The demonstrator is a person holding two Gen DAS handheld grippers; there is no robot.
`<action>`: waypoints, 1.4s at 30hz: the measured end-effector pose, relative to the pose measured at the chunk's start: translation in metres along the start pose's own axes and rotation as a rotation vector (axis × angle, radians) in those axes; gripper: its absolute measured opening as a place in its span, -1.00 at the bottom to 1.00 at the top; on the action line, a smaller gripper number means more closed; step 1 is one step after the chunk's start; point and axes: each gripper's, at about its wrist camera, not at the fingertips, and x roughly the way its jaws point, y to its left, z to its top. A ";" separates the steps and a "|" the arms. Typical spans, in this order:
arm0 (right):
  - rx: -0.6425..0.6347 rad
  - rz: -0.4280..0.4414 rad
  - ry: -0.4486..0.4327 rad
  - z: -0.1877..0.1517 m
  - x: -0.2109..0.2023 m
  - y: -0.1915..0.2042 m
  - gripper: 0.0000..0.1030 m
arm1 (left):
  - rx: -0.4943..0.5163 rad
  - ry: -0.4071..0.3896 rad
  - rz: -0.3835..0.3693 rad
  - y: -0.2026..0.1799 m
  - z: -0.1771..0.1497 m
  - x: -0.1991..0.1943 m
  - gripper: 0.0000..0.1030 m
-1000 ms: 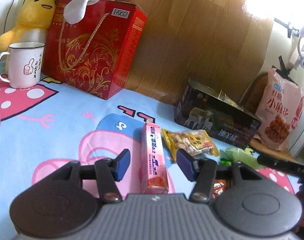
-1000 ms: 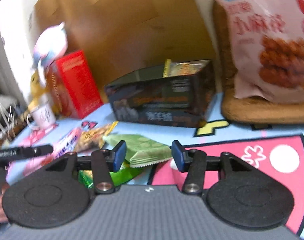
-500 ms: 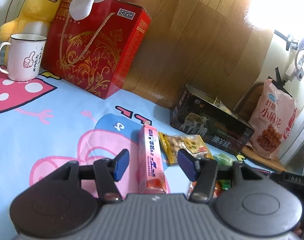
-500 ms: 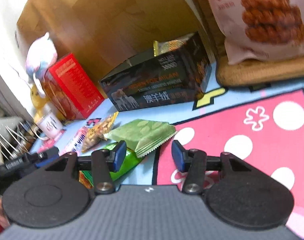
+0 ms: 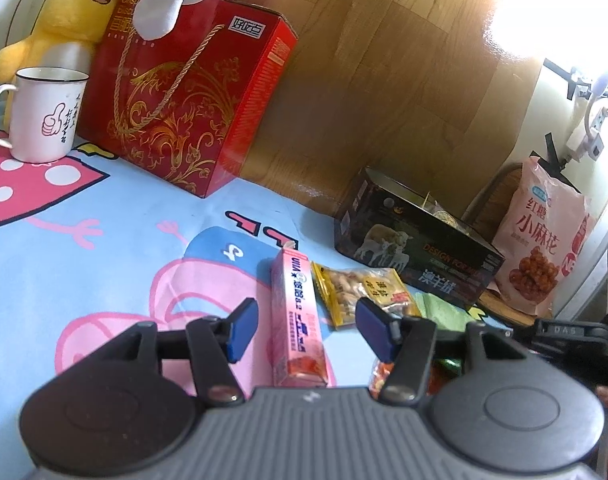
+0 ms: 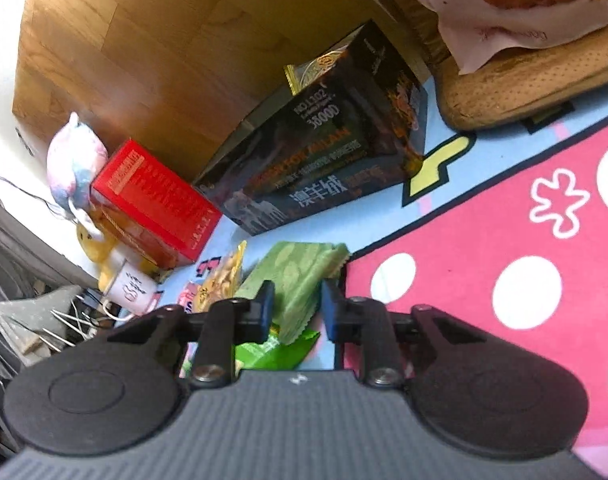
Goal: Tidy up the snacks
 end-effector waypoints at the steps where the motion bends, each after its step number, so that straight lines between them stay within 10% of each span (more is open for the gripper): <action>1: -0.002 0.007 0.009 -0.001 0.001 0.000 -0.56 | 0.000 -0.001 -0.002 0.000 0.000 0.000 0.08; 21: -0.400 0.120 0.125 -0.059 0.004 0.067 -0.59 | 0.110 0.080 -0.234 -0.024 -0.014 0.001 0.16; 27: -0.462 0.095 0.122 -0.060 0.007 0.070 -0.18 | 0.098 0.164 -0.222 -0.024 -0.017 0.014 0.16; 33: -0.586 0.053 0.107 -0.073 0.007 0.082 -0.14 | 0.126 0.227 -0.270 -0.028 -0.023 0.021 -0.38; 42: -0.715 -0.004 0.038 -0.087 -0.007 0.097 -0.23 | 0.095 0.192 -0.331 -0.033 -0.017 0.012 -0.39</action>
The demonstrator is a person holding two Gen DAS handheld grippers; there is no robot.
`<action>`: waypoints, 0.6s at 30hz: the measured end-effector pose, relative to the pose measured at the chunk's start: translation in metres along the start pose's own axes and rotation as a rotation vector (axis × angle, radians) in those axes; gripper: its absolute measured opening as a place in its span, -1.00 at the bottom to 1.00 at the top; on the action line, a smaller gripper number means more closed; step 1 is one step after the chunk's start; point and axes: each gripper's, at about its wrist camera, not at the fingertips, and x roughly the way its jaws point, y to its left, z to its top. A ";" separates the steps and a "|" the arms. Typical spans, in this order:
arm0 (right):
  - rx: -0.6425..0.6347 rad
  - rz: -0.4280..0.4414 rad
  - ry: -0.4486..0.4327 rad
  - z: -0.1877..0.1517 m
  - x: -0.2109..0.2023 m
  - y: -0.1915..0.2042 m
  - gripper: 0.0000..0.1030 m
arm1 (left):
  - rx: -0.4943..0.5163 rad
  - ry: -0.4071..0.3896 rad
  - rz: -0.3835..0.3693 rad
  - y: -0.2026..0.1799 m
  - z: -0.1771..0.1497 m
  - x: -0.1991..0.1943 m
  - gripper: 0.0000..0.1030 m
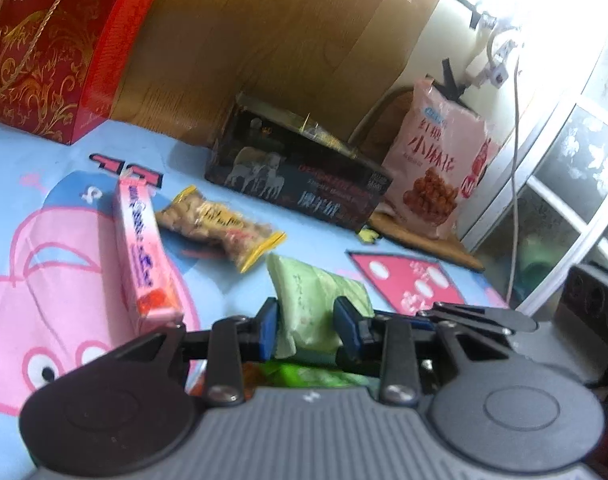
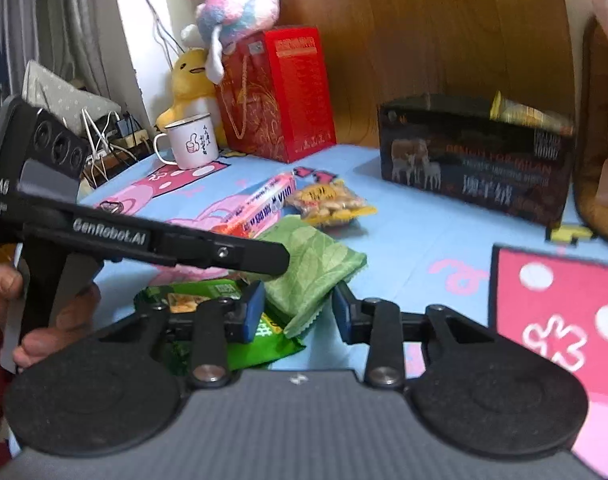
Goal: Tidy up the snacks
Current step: 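Grasp the pale green wrapped snack with the left gripper and lift it, then drop the pale green snack into the black tin box with the left gripper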
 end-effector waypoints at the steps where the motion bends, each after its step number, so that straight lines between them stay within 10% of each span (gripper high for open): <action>1: -0.025 -0.012 -0.017 0.002 -0.003 0.002 -0.24 | -0.010 -0.009 -0.009 -0.001 0.006 0.000 -0.39; 18: -0.050 -0.195 -0.167 0.126 0.060 -0.101 -0.23 | 0.075 -0.108 0.193 -0.028 0.157 0.124 -0.17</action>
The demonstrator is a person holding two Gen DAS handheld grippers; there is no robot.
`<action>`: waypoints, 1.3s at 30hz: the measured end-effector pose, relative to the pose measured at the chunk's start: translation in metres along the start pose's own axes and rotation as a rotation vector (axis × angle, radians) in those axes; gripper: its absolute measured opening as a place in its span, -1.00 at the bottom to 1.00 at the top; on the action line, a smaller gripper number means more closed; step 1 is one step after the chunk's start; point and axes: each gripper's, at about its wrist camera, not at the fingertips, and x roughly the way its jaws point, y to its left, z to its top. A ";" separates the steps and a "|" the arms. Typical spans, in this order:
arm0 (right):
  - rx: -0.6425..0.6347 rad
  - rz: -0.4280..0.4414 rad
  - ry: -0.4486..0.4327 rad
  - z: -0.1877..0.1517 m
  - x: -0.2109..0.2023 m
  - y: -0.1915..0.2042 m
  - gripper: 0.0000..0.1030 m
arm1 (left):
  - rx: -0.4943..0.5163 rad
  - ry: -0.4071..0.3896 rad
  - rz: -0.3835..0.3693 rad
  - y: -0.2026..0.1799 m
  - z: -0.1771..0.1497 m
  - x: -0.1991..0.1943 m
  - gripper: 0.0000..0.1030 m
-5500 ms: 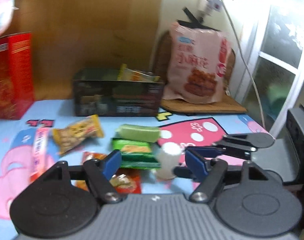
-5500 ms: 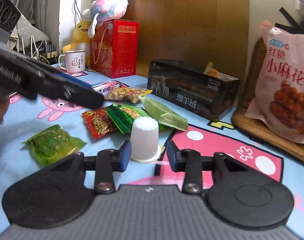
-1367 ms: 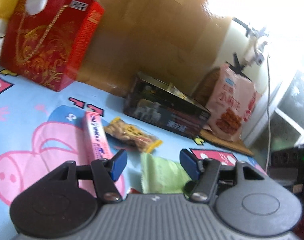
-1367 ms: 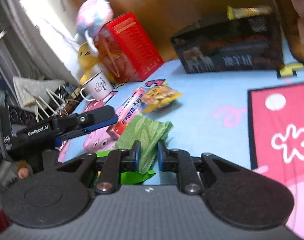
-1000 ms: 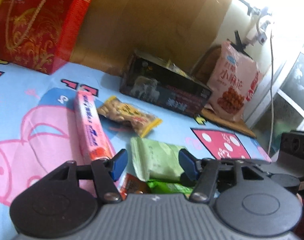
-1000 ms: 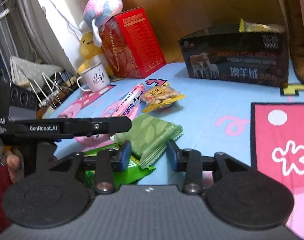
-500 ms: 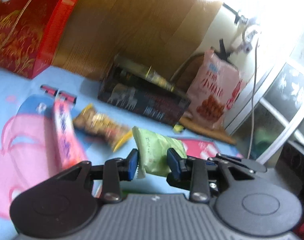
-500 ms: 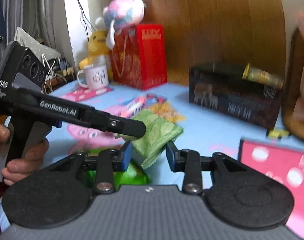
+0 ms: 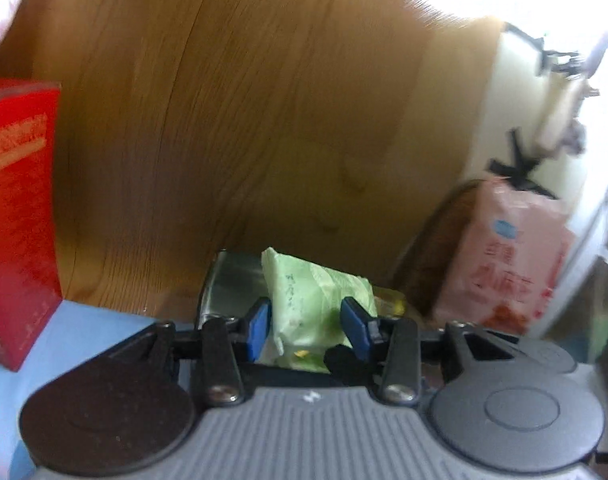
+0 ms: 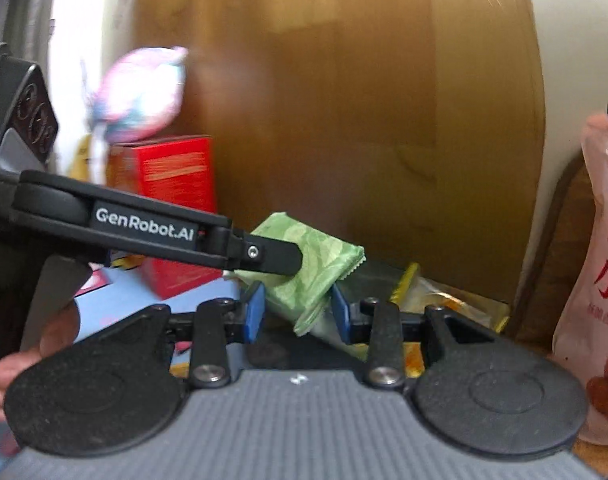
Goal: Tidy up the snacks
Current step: 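Drop the pale green snack into the black tin box with the left gripper, then grasp the pink UHA candy box with the left gripper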
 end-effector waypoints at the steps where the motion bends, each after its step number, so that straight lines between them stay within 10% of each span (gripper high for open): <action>1: 0.012 -0.010 0.007 0.000 0.007 -0.004 -0.21 | -0.002 0.019 0.015 0.001 0.000 0.008 -0.11; 8: 0.048 -0.067 -0.039 -0.020 -0.008 0.004 0.03 | 0.007 -0.027 0.013 0.042 -0.016 -0.047 -0.04; 17: -0.060 0.333 0.282 -0.038 -0.006 0.125 0.02 | -0.265 -0.044 0.146 0.127 -0.070 -0.115 -0.02; 24: -0.172 0.284 0.442 -0.050 0.040 0.168 -0.17 | -0.278 -0.061 0.141 0.121 -0.101 -0.133 0.00; 33: -0.509 0.237 0.433 -0.064 -0.017 0.129 -0.49 | -0.253 -0.036 0.111 0.113 -0.111 -0.131 0.06; 39: -0.368 0.129 0.383 -0.070 -0.050 0.079 -0.37 | -0.282 -0.007 0.088 0.115 -0.113 -0.131 0.12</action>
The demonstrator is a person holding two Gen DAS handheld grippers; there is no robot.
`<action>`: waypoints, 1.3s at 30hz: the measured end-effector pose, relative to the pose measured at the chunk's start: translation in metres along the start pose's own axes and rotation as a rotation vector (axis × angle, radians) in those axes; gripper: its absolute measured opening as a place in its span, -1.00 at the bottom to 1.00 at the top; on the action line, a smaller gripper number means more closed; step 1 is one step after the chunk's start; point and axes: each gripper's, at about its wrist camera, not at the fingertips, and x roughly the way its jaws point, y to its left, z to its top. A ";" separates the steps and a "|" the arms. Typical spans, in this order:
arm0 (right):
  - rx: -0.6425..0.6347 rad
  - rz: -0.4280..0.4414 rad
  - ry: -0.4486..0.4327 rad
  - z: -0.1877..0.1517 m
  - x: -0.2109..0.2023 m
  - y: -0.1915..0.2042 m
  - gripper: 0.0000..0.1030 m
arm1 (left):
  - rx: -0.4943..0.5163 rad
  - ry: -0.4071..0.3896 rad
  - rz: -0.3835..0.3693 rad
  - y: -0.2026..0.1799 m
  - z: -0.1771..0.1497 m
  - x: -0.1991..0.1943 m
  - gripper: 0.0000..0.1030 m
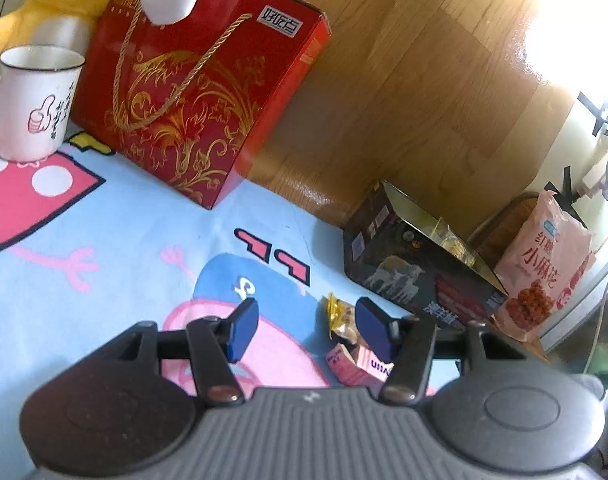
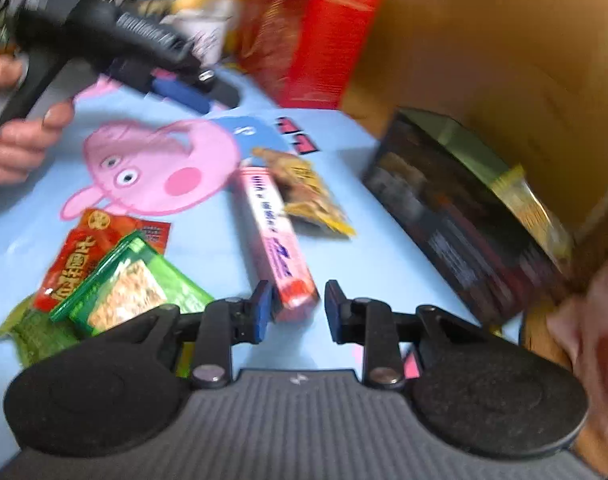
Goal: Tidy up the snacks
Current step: 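Grasp the pink UHA candy box with the left gripper, then carry the pink candy box into the black tin box and release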
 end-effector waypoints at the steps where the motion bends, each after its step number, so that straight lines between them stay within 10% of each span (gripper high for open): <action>1: 0.040 0.006 -0.021 -0.006 -0.005 -0.004 -0.35 | -0.003 0.000 -0.002 0.000 0.000 -0.001 0.17; 14: 0.273 0.025 -0.130 -0.035 -0.003 -0.009 -0.20 | 0.136 0.129 0.016 -0.043 -0.009 0.037 0.11; 25: 0.260 0.063 -0.170 -0.048 -0.020 -0.008 -0.65 | 0.226 0.176 -0.078 -0.069 -0.033 0.015 -0.18; 39: 0.376 -0.138 -0.393 -0.026 -0.052 -0.066 -0.75 | 0.327 0.019 -0.092 -0.149 0.037 0.046 -0.18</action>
